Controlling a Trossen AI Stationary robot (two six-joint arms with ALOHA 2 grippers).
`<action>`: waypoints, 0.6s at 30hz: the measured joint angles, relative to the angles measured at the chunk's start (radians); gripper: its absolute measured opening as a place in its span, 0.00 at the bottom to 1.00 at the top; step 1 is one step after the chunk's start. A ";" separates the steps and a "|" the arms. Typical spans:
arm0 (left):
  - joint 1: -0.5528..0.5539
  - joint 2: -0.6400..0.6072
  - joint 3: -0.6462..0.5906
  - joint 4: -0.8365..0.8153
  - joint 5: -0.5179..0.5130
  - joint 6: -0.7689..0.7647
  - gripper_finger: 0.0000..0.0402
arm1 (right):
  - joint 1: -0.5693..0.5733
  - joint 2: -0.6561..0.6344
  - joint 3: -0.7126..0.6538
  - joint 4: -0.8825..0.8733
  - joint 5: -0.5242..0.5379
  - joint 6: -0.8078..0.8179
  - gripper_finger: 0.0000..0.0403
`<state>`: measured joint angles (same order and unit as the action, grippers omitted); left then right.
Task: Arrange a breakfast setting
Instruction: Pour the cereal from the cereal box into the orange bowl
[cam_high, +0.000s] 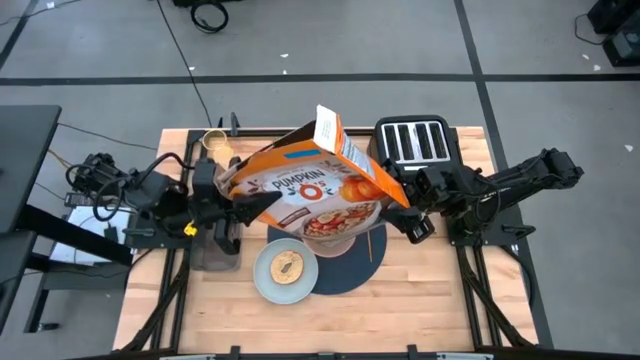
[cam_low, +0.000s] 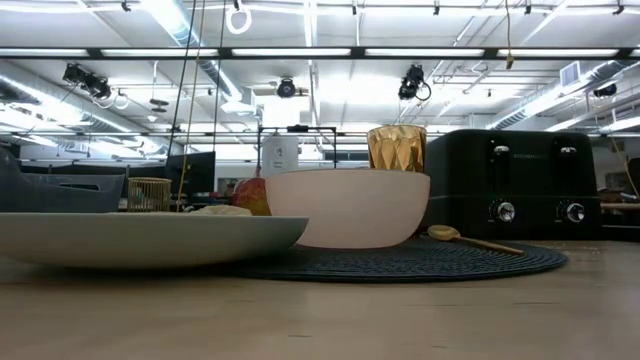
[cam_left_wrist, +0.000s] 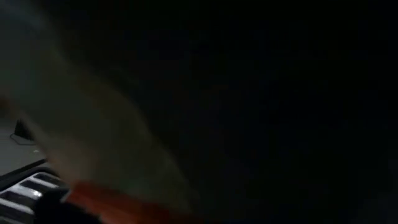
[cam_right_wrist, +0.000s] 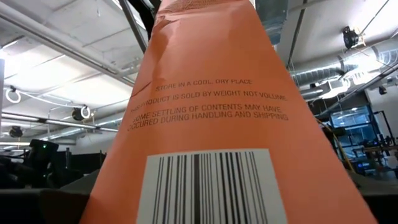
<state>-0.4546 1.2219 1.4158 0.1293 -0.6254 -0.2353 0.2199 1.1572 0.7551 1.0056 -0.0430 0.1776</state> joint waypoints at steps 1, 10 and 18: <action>-0.005 0.000 0.000 -0.008 -0.001 0.000 0.15 | 0.000 -0.001 0.000 -0.002 -0.002 0.001 0.76; -0.065 -0.026 -0.001 -0.075 -0.056 0.023 0.57 | -0.001 -0.070 -0.002 -0.100 -0.001 -0.013 0.73; -0.132 -0.073 -0.002 -0.196 -0.063 -0.009 0.75 | 0.000 -0.177 -0.002 -0.229 -0.010 -0.013 0.73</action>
<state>-0.5868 1.1490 1.4136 -0.0663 -0.6880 -0.2440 0.2199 0.9799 0.7535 0.7765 -0.0533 0.1641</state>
